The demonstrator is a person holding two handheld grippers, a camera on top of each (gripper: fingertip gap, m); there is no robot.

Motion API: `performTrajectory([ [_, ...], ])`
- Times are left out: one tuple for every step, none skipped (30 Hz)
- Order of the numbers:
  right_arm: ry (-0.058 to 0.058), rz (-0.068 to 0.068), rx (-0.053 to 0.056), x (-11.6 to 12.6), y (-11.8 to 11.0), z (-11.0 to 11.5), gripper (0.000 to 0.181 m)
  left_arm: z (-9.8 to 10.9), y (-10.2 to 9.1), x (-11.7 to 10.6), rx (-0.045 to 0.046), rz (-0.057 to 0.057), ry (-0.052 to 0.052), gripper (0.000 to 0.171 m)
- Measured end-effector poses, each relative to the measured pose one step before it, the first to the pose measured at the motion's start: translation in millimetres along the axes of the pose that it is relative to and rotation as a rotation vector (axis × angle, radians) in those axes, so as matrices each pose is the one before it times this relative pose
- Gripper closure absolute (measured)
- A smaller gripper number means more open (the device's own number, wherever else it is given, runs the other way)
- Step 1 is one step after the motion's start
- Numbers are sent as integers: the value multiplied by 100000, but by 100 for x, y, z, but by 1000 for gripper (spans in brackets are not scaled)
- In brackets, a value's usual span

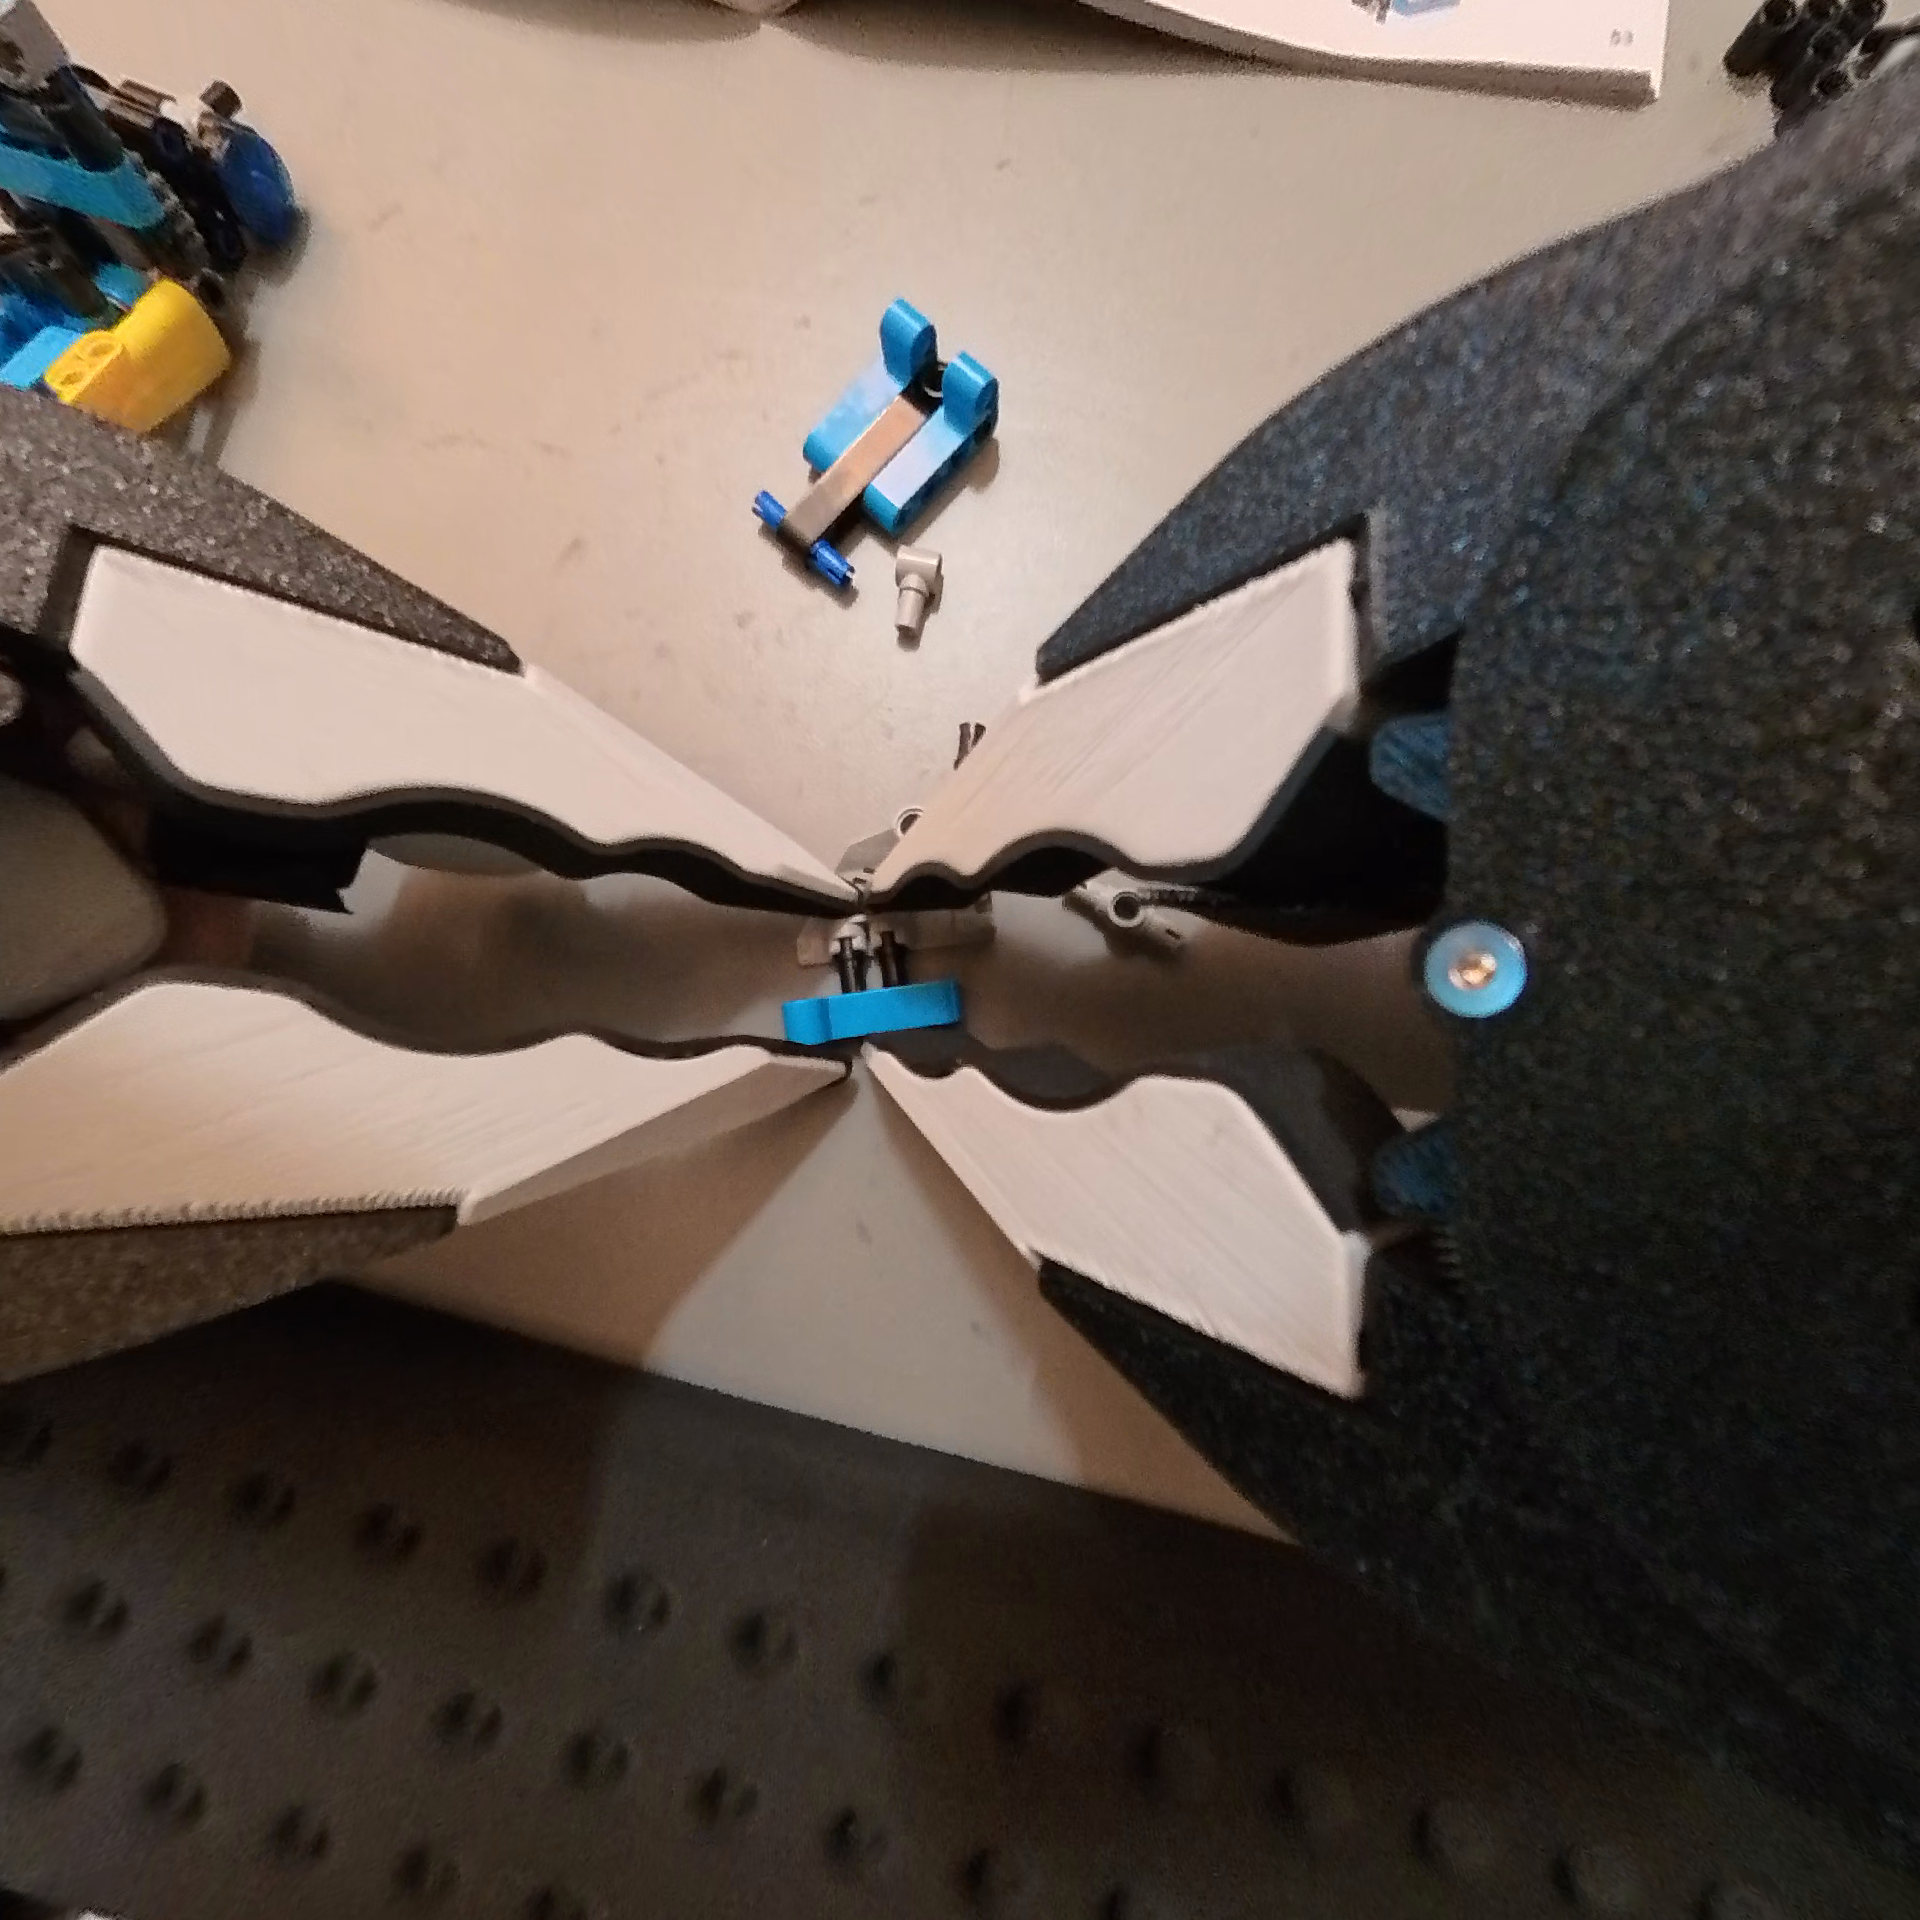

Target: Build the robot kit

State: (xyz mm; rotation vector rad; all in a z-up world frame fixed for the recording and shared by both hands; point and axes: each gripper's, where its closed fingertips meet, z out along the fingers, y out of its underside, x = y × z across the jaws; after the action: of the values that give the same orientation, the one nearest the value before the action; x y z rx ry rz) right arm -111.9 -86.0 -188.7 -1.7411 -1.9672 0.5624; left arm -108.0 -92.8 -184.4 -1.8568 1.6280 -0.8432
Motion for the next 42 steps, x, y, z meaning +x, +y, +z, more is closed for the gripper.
performTrajectory([
  [-335, 187, 288, -5, 5, 5, 159, 3, -1, -5, 39, 282, -105, 146],
  [101, -632, 25, -3, 3, 5, 159, 3, 3, -8, 62, -141, 28, 147],
  [462, -1449, 16, -15, -4, -1, 159, -7, 5, -9, 30, -401, 323, 147],
  [357, -1465, 109, -12, 5, 1, 159, -9, 11, 1, 39, -630, 648, 147],
  [11, -390, 161, 3, 12, -4, 159, -6, 1, -9, -31, -485, 554, 147],
  [-297, 492, 243, -1, 2, -1, 159, 1, 16, 4, -70, 187, 204, 147],
  [211, -809, 215, 1, -5, 0, 159, -5, 4, 4, -101, 629, 115, 147],
  [89, -224, 241, 12, 2, 1, 159, 2, 7, 0, -86, 282, 66, 147],
  [-519, 1061, 304, -1, -9, 1, 159, -8, -1, -2, 12, -40, 257, 147],
  [-720, 999, 508, 12, -9, -4, 160, -6, -24, 69, 98, -540, 1075, 154],
  [-535, 542, 974, -6, -42, 20, 167, -6, 36, 6, -218, -1078, 957, 154],
  [-756, 710, 1072, -5, -5, 2, 167, -7, -20, 2, 133, -717, 663, 154],
  [-1028, 1251, 469, -6, -26, -10, 167, -1, -10, 0, 55, 384, -30, 154],
  [39, -117, -335, 10, -6, -8, 167, 8, 14, 8, -162, 1244, -554, 154],
  [970, -941, -760, -6, 9, 9, 167, 11, 2, 5, -226, 1281, -642, 154],
  [600, -763, -577, -6, 28, 2, 166, -2, 5, 2, -78, 332, -258, 154],
  [-73, 206, -166, -1, -4, -2, 166, 5, 2, -1, -2, -261, 151, 154],
  [-457, 626, 388, -5, 5, 2, 166, -2, -1, 1, -10, -137, 78, 154],
  [-113, -56, 487, -11, -6, 0, 166, -2, -1, 1, -65, 126, -153, 154],
  [914, -2150, -271, -1, 21, -16, 167, -5, 18, 1, -223, 351, -256, 154],
  [1111, -2024, -1365, -7, 13, 5, 167, -11, 15, 5, -228, 917, -165, 155],
  [442, -1240, -1317, -11, 2, 7, 167, -19, 9, 2, -117, 529, -163, 155],
  [-541, 110, 223, 6, -19, -7, 167, -5, -5, -6, 6, 173, -179, 155],
  [-840, 739, 1254, 42, -53, 12, 167, -52, 4, -111, 31, -523, -418, 155],
  [1215, 2255, 1254, 310, -69, 54, 166, -95, 35, -289, 69, -1569, -682, 155],
  [1162, 1857, 1335, 251, -86, 14, 166, -133, 24, -193, 268, -2174, 235, 155],
  [1457, 740, 1270, 204, -101, -197, 166, -230, -42, -240, 743, -1368, -657, 155],
  [489, -581, 2447, 43, -372, -604, 160, -273, -2, -498, 648, -4, -2924, 155],
  [1326, 454, 3949, 268, -649, -905, 155, -206, 126, -512, -121, 388, -3106, 155],
  [3072, 2288, 3893, 731, -613, -967, 158, -105, 196, -463, -669, -3, -2600, 155],
  [3073, 4415, 1573, 880, -242, -804, 161, -70, 140, -402, -447, -73, -2298, 155],
  [2471, 5022, -185, 772, 59, -617, 160, -110, -24, -332, 275, -318, -1781, 155],
  [3781, 5696, -750, 812, 113, -474, 161, -196, -178, -366, 1143, -631, -1657, 155],
  [4598, 6137, -564, 717, 0, -371, 161, -337, -311, -653, 1926, -664, -3247, 154],
  [3028, 6106, 804, 269, -236, -301, 161, -450, -381, -1019, 2187, -568, -5366, 154],
  [778, 6592, 1709, -258, -362, -212, 161, -479, -355, -1162, 1769, 45, -6324, 154],
  [-573, 7257, 2033, -607, -385, -87, 161, -473, -336, -1063, 1759, 997, -5802, 154],
  [-1137, 7274, 2177, -812, -255, 76, 160, -459, -310, -1052, 1741, 1151, -5757, 154],
  [-1211, 6694, 2319, -833, -35, 266, 159, -466, -283, -1036, 1594, 1262, -5635, 154],
  [-1344, 6144, 2584, -786, 141, 440, 159, -442, -270, -1019, 1645, 1287, -5436, 154],
  [-1672, 5447, 3329, -682, 232, 541, 159, -401, -233, -1047, 1445, 1038, -5380, 154],
  [-1634, 4362, 4348, -404, 160, 536, 160, -338, -140, -971, 841, 1043, -4789, 154],
])
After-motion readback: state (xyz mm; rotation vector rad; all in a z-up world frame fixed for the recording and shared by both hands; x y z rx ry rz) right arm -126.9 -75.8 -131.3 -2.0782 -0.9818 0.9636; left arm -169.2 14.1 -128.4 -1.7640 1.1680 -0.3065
